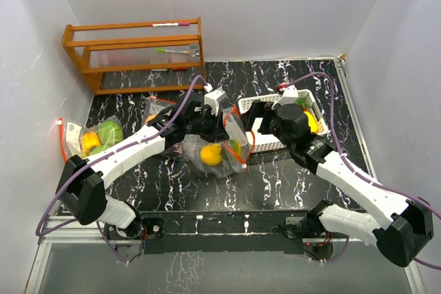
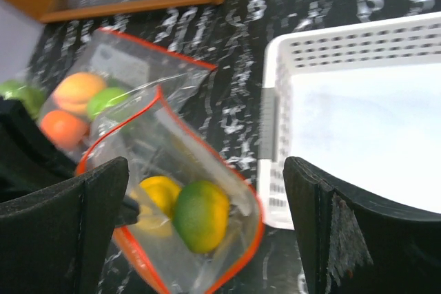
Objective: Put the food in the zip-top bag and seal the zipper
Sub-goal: Pick up the fake vegetable from the bin.
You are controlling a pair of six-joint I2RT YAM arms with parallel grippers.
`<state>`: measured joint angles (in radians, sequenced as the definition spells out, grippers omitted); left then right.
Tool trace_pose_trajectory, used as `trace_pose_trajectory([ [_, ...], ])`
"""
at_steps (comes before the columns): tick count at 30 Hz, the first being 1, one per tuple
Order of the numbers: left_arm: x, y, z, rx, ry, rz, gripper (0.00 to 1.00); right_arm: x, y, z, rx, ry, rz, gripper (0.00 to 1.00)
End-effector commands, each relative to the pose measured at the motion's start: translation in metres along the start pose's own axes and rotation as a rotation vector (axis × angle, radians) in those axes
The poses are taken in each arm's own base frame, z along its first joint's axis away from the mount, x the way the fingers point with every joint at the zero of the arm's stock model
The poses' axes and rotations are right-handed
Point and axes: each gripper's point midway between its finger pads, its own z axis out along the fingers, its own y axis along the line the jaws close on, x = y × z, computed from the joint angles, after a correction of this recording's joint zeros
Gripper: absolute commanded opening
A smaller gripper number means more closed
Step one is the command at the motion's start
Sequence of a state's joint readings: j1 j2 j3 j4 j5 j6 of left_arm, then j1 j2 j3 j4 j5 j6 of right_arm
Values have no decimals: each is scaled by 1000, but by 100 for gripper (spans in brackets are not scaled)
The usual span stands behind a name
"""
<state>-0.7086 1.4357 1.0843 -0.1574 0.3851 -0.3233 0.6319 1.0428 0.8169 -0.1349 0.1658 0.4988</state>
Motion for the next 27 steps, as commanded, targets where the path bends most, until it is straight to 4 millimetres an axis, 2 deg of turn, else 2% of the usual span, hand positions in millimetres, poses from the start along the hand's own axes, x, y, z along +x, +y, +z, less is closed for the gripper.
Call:
trace_pose_trajectory([
  [1,-20,-11,-15,19,-56,37,0,-27,-55,-9,287,-16,-84,98],
  [7,-21,-17,-19,44,-63,44,0,-46,-147,-3,615,26,-167,98],
  [10,-18,-17,-18,52,-63,43,0,-49,-181,3,712,80,-244,98],
  [18,-10,-15,-15,59,-56,38,0,-26,-224,30,790,221,-340,98],
  [21,-9,-14,-14,59,-54,38,0,-15,-240,30,856,263,-361,98],
  [22,-11,-17,-19,65,-67,46,0,-11,-244,30,870,275,-366,98],
  [27,-11,-17,-20,67,-72,52,0,8,-257,33,886,321,-367,98],
])
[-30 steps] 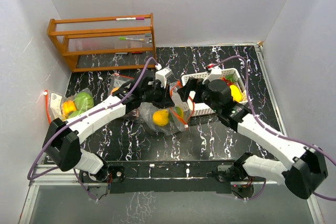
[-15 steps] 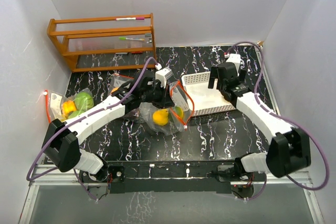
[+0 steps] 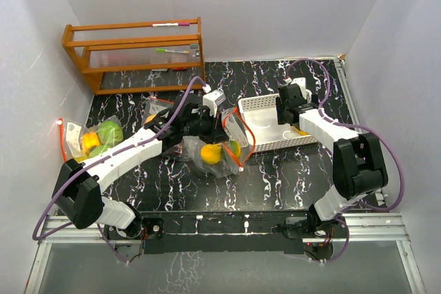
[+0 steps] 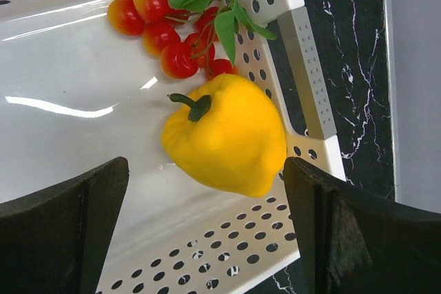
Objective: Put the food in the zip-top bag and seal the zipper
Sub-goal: Pick up the fake vegetable from the bin, then place the fake vegetable in the zipper food storage bag.
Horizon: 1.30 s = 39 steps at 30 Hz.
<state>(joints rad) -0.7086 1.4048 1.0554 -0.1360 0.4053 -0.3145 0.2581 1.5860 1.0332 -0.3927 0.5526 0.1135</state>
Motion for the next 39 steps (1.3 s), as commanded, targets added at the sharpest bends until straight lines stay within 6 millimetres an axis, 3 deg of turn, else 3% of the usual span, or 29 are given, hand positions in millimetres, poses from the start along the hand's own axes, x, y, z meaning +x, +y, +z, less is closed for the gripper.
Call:
trace_pose_trajectory([
  [1,-13,-13,-14,43,-57,34,0,-18,-9,8,49,-54,28,98],
  [10,-13,-15,-14,58,-57,40,0,1,-12,42,117,12,-18,98],
  [15,-12,-15,-14,57,-55,45,0,17,-5,57,98,39,-31,99],
  [17,-13,-15,-14,57,-55,46,0,19,-2,57,86,42,-31,88],
  [21,-12,-14,-12,56,-50,45,0,12,-3,49,66,15,3,52],
  [23,-12,-13,-12,54,-48,43,0,3,-5,39,45,-17,30,42],
  [28,-10,-10,-11,42,-39,43,0,-16,1,5,-90,-73,89,30],
  [31,-11,-9,-11,33,-39,43,0,-34,12,-33,-256,-141,126,29],
  [35,-14,-10,-13,28,-41,49,0,-57,40,-103,-595,-289,132,29],
  [39,-16,-11,-14,32,-46,50,0,-66,59,-184,-930,-432,124,28],
])
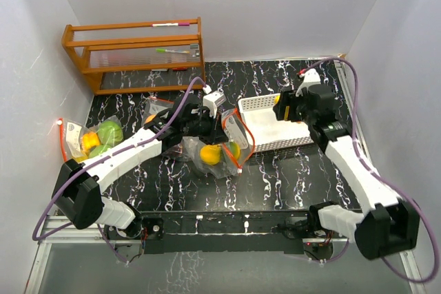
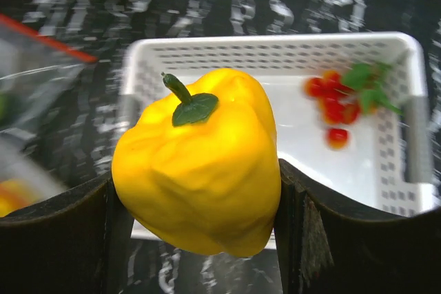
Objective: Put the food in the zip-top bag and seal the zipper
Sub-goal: Place the fake vegetable in the zipper food storage bag.
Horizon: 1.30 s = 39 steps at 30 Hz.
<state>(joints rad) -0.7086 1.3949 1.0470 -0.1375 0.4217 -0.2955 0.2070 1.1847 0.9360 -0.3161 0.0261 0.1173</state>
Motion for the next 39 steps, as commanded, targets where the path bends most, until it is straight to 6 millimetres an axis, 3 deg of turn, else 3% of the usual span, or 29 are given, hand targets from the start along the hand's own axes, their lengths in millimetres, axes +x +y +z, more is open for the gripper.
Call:
trace_pose_trajectory([
  [1,-20,-9,-12,17,-53,30,0,-23,83,-58,-491,-120,11,27],
  [6,-16,-7,-2,24,-31,7,0,-19,133,-109,-849,-158,2,27],
  [15,-27,-12,-4,31,-52,-3,0,14,186,-132,-1058,-124,-18,27],
  [19,-30,-17,-6,54,-60,-6,0,25,201,-117,-1027,-98,14,27],
  [26,-36,-31,-24,82,-90,4,0,33,184,-49,-731,-74,87,27],
  [32,-40,-41,-43,91,-116,11,0,35,180,-17,-569,-53,53,30],
  [35,-39,-42,-45,95,-125,9,0,29,192,-16,-575,-58,40,40],
  [39,-36,-39,-39,93,-115,1,0,22,203,-22,-560,-63,7,71],
])
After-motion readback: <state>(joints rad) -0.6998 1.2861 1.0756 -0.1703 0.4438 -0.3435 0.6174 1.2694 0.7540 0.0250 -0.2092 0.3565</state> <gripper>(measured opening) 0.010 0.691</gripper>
